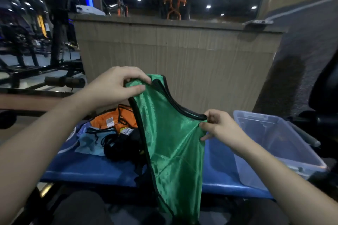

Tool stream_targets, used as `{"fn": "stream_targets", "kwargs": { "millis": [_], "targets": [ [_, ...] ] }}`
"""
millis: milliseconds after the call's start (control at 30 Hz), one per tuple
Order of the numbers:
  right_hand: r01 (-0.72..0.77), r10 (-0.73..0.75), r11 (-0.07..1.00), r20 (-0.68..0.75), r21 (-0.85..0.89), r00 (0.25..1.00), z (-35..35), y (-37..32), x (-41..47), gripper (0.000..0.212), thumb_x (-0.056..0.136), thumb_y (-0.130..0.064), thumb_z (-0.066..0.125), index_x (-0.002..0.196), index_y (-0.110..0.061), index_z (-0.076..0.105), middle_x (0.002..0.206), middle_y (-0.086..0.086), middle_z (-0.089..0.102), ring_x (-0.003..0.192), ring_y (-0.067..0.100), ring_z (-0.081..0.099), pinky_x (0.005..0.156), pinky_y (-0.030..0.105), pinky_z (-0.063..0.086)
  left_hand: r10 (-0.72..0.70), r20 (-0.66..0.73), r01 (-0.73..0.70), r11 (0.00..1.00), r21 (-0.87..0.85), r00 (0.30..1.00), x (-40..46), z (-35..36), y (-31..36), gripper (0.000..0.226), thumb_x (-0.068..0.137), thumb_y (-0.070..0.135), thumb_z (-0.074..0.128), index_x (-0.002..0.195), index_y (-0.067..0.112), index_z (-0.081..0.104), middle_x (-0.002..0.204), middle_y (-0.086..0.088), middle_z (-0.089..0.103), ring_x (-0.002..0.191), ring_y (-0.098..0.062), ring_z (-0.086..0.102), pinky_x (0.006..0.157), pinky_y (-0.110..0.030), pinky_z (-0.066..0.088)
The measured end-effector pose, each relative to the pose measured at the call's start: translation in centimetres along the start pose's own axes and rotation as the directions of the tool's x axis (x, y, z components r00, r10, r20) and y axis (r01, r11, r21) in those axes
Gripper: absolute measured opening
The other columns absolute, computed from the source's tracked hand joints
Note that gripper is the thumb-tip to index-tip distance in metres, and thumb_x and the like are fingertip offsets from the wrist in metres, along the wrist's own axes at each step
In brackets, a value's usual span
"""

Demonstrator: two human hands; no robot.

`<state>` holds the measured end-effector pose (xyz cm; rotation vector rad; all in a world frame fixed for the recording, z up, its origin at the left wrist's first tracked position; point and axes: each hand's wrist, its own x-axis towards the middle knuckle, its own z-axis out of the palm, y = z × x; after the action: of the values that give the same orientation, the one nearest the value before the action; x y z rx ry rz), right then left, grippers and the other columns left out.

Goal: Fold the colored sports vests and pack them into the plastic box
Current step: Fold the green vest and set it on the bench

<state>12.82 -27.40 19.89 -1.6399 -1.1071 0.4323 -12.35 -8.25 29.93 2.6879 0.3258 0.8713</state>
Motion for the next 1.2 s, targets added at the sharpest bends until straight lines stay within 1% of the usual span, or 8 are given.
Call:
{"fn": "stream_targets", "kwargs": {
  "millis": [133, 233, 333, 433, 533, 733, 867, 1200],
  "targets": [
    [0.049, -0.049, 0.998, -0.019, -0.038, 0.999, -1.1, -1.9, -1.1, 0.012, 0.089, 0.006, 0.063, 0.082, -0.001, 0.059, 0.072, 0.009, 0.059, 0.067, 0.022, 0.061, 0.069, 0.052, 0.062, 0.03, -0.031, -0.03, 0.999, 0.014, 0.999, -0.1, -1.5, 1.7, 0.019, 0.09, 0.031, 0.072, 0.107, 0.04, 0.068, 0.113, 0.026, 0.064, 0.104, 0.01, 0.057, 0.085, -0.016, 0.04],
    [0.064, -0.067, 0.996, -0.039, -0.063, 0.997, -2.1, -3.3, -1.2, 0.009, 0.089, 0.004, 0.063, 0.083, -0.002, 0.059, 0.072, 0.014, 0.061, 0.066, 0.025, 0.065, 0.07, 0.055, 0.061, 0.085, -0.067, -0.081, 0.995, 0.053, 0.994, 0.8, -2.8, 2.3, 0.033, 0.091, 0.011, 0.069, 0.109, 0.038, 0.068, 0.114, 0.021, 0.065, 0.107, 0.0, 0.06, 0.093, -0.022, 0.043],
    [0.095, -0.103, 0.989, -0.063, -0.11, 0.993, -3.0, -4.8, -0.5, 0.011, 0.088, 0.001, 0.065, 0.082, -0.007, 0.062, 0.077, 0.021, 0.066, 0.063, 0.03, 0.069, 0.066, 0.055, 0.06, 0.129, -0.075, -0.121, 0.987, 0.108, 0.989, 2.6, -3.9, 2.4, 0.038, 0.091, 0.001, 0.066, 0.113, 0.031, 0.07, 0.114, 0.018, 0.065, 0.109, 0.0, 0.058, 0.095, -0.012, 0.04],
    [0.12, -0.128, 0.986, -0.066, -0.117, 0.99, -3.5, -5.9, 1.1, 0.02, 0.089, 0.003, 0.064, 0.082, -0.015, 0.066, 0.079, 0.019, 0.067, 0.056, 0.027, 0.066, 0.053, 0.037, 0.06, 0.151, -0.076, -0.137, 0.977, 0.162, 0.986, 5.1, -4.7, 1.9, 0.037, 0.091, 0.0, 0.065, 0.116, 0.027, 0.071, 0.115, 0.016, 0.064, 0.111, 0.002, 0.054, 0.092, 0.004, 0.029],
    [0.126, -0.135, 0.983, -0.06, -0.133, 0.989, -3.7, -5.8, 3.6, 0.022, 0.087, 0.003, 0.064, 0.082, -0.018, 0.068, 0.08, 0.02, 0.068, 0.06, 0.032, 0.068, 0.054, 0.041, 0.061, 0.154, -0.057, -0.14, 0.972, 0.188, 0.986, 7.9, -4.9, 0.6, 0.038, 0.091, -0.001, 0.064, 0.117, 0.027, 0.071, 0.117, 0.014, 0.066, 0.113, 0.0, 0.054, 0.096, -0.004, 0.033],
    [0.037, -0.041, 0.988, -0.029, -0.152, 0.999, -4.1, -4.1, 10.7, 0.005, 0.086, -0.003, 0.063, 0.083, -0.007, 0.065, 0.076, 0.012, 0.065, 0.066, 0.027, 0.07, 0.061, 0.05, 0.062, 0.102, -0.034, -0.095, 0.98, 0.174, 0.994, 13.9, -3.3, -3.5, 0.038, 0.093, 0.0, 0.063, 0.117, 0.028, 0.072, 0.116, 0.016, 0.066, 0.114, -0.005, 0.058, 0.102, -0.026, 0.043],
    [-0.004, 0.006, 0.986, 0.009, -0.166, 1.0, -4.7, -2.3, 15.5, 0.006, 0.085, -0.008, 0.064, 0.089, -0.003, 0.065, 0.082, 0.017, 0.068, 0.074, 0.037, 0.072, 0.066, 0.056, 0.061, 0.066, -0.015, -0.063, 0.985, 0.161, 0.998, 17.8, -1.5, -6.6, 0.039, 0.094, 0.0, 0.06, 0.117, 0.03, 0.071, 0.114, 0.021, 0.063, 0.113, -0.003, 0.058, 0.102, -0.028, 0.045],
    [-0.047, 0.048, 0.996, 0.015, -0.079, 0.999, -5.4, 2.0, 24.2, 0.01, 0.091, -0.002, 0.065, 0.096, 0.007, 0.065, 0.092, 0.026, 0.068, 0.08, 0.027, 0.071, 0.072, 0.043, 0.063, 0.069, 0.001, -0.067, 0.978, 0.199, 0.998, 24.9, 2.5, -12.1, 0.037, 0.096, 0.003, 0.06, 0.121, 0.028, 0.07, 0.115, 0.017, 0.06, 0.109, -0.003, 0.049, 0.1, -0.024, 0.037]
  ]
}}
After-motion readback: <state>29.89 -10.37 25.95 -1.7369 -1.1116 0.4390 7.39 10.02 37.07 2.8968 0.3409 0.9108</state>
